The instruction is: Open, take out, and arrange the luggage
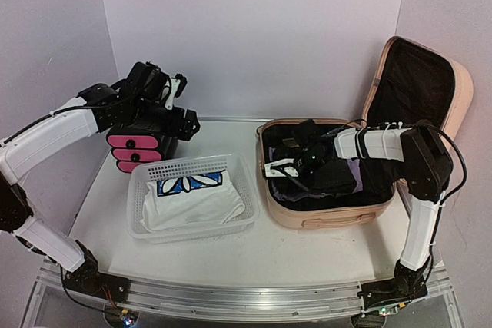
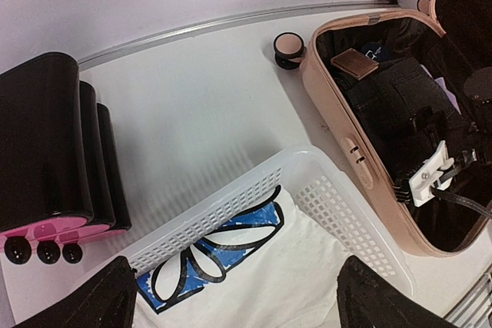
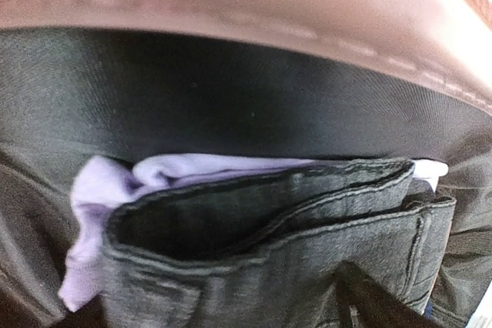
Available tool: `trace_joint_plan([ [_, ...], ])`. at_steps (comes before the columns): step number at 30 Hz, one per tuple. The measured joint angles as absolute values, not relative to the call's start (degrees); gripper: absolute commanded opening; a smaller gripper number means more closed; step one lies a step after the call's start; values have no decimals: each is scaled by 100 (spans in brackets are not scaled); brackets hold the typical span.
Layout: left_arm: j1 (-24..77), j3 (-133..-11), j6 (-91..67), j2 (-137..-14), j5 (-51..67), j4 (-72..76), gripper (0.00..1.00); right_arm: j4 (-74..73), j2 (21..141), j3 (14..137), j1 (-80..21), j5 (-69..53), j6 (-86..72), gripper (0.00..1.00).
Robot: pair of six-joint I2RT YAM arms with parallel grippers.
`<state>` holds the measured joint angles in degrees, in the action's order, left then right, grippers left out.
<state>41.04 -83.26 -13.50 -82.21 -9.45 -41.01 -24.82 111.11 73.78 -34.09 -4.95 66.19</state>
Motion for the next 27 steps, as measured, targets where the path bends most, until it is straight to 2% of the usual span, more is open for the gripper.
trace_joint_plan([
  [2,4104,-8331,-1350,-8221,-945,-4101,91,-2462,11111,7373,-3409,-491,6606,56],
  [8,4104,-8379,-1354,-8221,-945,-4101,91,-2458,11111,7373,-3411,-482,6552,36],
  [12,4104,-8401,-1361,-8221,-943,-4104,91,-2464,11107,7376,-3411,-467,6525,16],
  [16,4104,-8401,-1385,-8226,-941,-4104,90,-2550,11100,7422,-3404,-451,6436,8],
  [18,4104,-8401,-1396,-8226,-939,-4104,90,-2582,11100,7435,-3402,-449,6405,0],
  [27,4104,-8401,-1457,-8226,-919,-4104,90,-2714,11100,7509,-3332,-550,6132,0],
])
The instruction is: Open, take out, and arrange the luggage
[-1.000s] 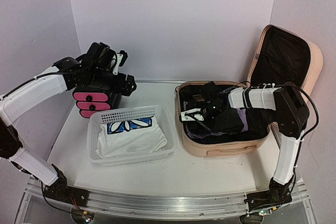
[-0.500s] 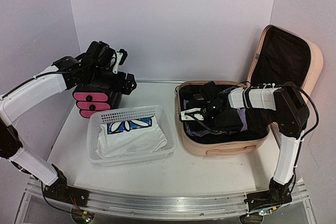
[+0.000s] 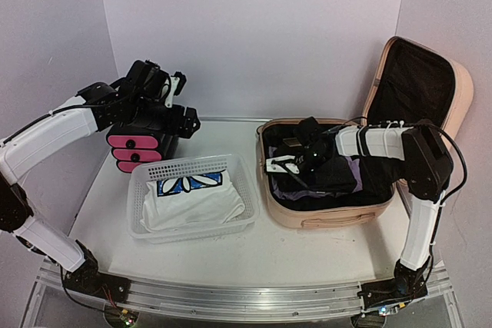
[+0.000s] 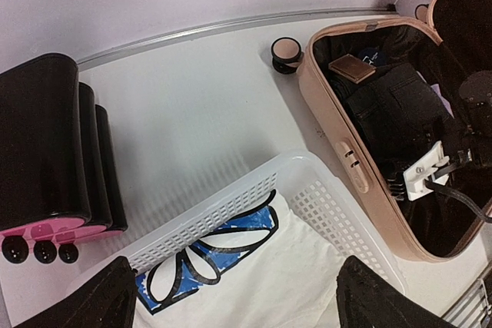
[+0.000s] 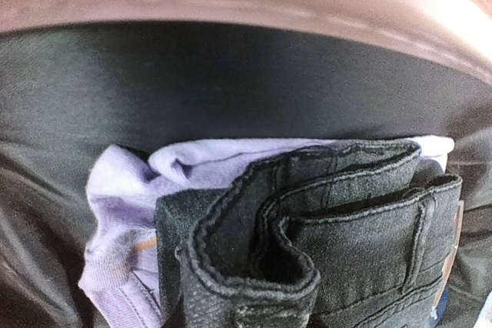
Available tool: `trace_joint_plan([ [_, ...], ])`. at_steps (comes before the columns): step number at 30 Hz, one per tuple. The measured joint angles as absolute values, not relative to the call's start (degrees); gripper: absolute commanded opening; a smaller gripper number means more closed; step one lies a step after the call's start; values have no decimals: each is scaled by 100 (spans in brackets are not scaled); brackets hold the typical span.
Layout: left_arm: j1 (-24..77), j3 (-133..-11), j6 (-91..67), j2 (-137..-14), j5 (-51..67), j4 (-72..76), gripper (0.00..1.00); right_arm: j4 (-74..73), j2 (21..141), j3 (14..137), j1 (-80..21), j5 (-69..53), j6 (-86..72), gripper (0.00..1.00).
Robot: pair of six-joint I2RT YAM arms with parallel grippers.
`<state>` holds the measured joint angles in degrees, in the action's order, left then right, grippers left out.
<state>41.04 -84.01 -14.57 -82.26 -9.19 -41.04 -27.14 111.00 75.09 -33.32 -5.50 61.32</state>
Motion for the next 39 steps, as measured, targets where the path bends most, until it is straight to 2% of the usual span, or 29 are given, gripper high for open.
trace_joint_plan([
  [20,4104,-8412,-1503,-8235,-919,-4108,89,-2821,10547,7411,-2838,-1404,5109,0],
  [24,4104,-8715,-1627,-8418,-840,-4222,88,-2773,10366,7284,-2727,-1559,4897,0],
  [34,4053,-10337,-3037,-9769,454,-4700,82,-2344,10191,7008,-2561,-1763,4510,0],
  [39,4018,-11139,-4530,-10674,1562,-4694,86,-1874,10167,6724,-2488,-1898,4482,0],
])
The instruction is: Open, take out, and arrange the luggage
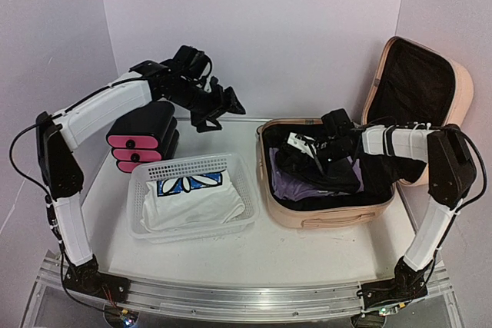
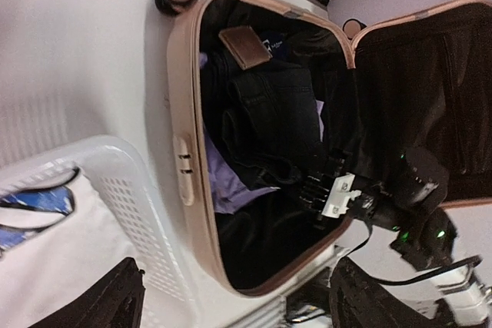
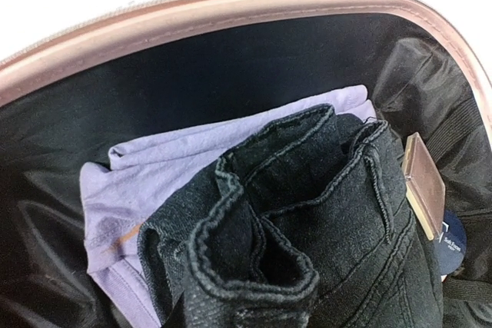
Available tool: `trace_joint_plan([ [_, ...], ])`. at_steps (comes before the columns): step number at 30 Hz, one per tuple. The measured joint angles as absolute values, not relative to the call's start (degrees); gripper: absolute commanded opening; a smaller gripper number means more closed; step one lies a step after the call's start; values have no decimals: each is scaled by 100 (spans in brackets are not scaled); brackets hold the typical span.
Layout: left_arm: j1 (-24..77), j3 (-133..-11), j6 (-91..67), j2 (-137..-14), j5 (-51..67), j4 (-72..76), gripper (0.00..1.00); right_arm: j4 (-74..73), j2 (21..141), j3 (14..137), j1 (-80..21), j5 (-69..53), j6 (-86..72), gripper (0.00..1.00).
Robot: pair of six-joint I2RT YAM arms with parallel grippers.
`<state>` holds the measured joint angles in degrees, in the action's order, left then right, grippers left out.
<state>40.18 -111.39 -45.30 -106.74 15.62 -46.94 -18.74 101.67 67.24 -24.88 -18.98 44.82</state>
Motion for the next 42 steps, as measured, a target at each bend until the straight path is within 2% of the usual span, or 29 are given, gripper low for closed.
trace_joint_plan([
  [7,4289,-11365,-6917,-11622,2401,-4458,88,-867,10022,6027,-2401,-2108,4469,0],
  [16,4899,-11821,-8825,-12582,2250,-3597,88,93,9749,5448,-2294,-2193,4362,0],
  [30,5105,-12881,-9929,-13812,1632,-2834,99,475,9509,5284,-2075,-2375,4329,0],
  [42,5258,-13574,-10210,-14390,943,-2727,98,499,9435,5242,-2049,-2475,4364,0],
])
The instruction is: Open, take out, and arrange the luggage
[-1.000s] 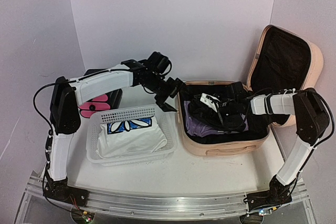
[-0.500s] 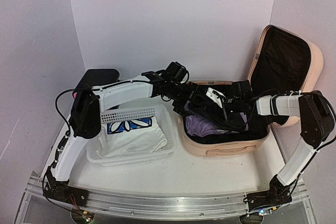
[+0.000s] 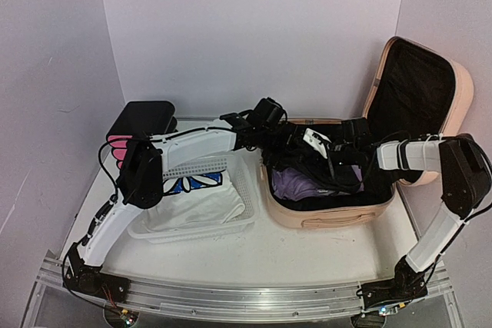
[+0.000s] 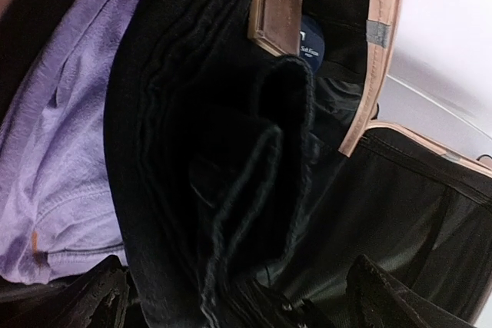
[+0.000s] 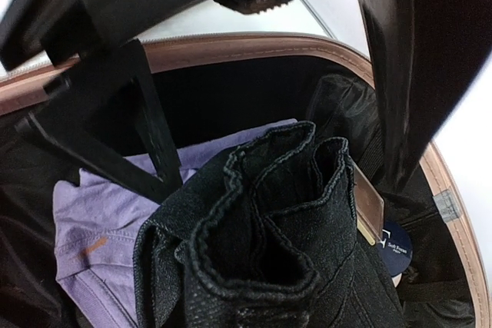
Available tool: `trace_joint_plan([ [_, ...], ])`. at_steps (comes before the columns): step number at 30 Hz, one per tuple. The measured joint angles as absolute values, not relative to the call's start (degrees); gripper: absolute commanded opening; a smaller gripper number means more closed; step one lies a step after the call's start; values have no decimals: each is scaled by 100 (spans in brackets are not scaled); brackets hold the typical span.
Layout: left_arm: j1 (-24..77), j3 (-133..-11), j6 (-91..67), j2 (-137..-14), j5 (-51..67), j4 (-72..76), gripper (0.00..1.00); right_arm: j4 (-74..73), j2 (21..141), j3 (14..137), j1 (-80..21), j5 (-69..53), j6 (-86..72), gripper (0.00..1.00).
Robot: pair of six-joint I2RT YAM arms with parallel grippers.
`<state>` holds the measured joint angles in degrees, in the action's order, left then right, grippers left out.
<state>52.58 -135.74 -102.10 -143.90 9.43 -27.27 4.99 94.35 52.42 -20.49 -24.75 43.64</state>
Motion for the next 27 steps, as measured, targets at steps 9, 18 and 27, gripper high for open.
trace_joint_plan([
  [9,5511,-13784,-10193,-14547,447,-3122,87,495,9050,5068,-2021,-2519,4501,0],
  [18,5520,-14153,-10143,-14857,357,-3146,57,475,8980,4993,-1994,-2569,4589,0],
  [27,5507,-14160,-9861,-14859,285,-2821,6,373,8954,4982,-2021,-2657,4687,32],
])
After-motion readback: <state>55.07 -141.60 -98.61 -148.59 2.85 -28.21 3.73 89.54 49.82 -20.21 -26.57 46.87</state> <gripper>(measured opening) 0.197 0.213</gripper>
